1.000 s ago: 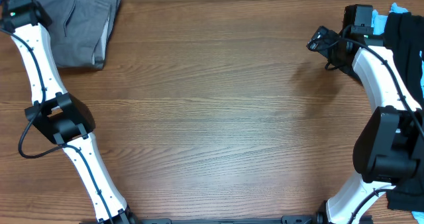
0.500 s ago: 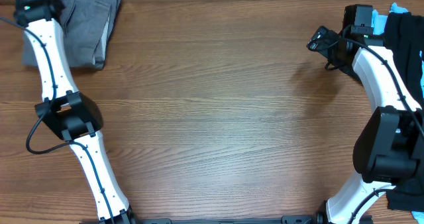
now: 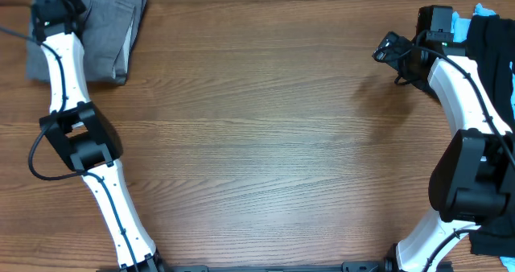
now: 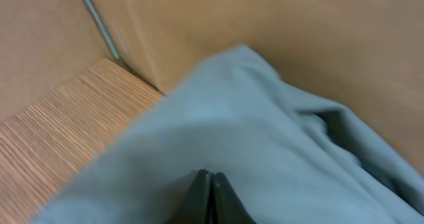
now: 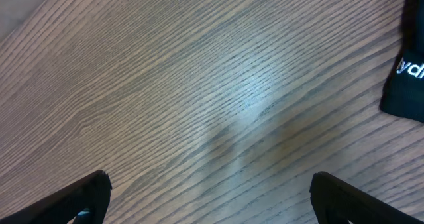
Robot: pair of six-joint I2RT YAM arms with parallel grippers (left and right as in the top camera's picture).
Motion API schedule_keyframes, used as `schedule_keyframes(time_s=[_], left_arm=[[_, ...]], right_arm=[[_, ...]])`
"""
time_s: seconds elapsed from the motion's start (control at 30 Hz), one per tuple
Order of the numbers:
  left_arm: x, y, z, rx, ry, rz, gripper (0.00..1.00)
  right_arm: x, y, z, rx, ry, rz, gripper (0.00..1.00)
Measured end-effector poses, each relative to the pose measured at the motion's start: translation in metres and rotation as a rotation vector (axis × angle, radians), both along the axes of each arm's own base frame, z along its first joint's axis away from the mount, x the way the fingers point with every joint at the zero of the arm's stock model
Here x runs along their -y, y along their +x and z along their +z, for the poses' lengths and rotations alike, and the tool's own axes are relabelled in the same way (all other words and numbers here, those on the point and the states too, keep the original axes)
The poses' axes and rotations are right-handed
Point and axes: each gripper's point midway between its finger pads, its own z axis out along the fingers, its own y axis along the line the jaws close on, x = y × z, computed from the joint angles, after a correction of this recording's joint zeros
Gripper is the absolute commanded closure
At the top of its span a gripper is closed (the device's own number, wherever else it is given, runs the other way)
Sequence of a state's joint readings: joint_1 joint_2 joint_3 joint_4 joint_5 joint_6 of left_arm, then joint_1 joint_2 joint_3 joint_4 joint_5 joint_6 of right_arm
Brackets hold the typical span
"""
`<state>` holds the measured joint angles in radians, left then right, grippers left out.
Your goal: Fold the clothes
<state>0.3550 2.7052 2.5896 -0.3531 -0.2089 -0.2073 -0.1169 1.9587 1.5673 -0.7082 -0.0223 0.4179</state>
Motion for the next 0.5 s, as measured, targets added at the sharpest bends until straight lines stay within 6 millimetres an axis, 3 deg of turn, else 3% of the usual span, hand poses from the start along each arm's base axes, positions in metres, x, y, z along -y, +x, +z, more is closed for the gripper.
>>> schedule_keyframes(time_s=[0.13,0.33,0.5], left_arm=[[-0.012,0.0,-0.014,0.006,-0.003,0.009,0.83],[-0.008,-0.001,-0.05,-0.054,-0.034,-0.006,0.81],[-0.005,-0.001,-0.058,-0.07,-0.046,-0.024,0.83]], right_arm=[[0.0,0.0,0.0,0.0,0.0,0.0,0.0],[0.0,0.0,0.0,0.0,0.0,0.0,0.0],[0.0,0.0,0.0,0.001,0.0,0.0,0.0]])
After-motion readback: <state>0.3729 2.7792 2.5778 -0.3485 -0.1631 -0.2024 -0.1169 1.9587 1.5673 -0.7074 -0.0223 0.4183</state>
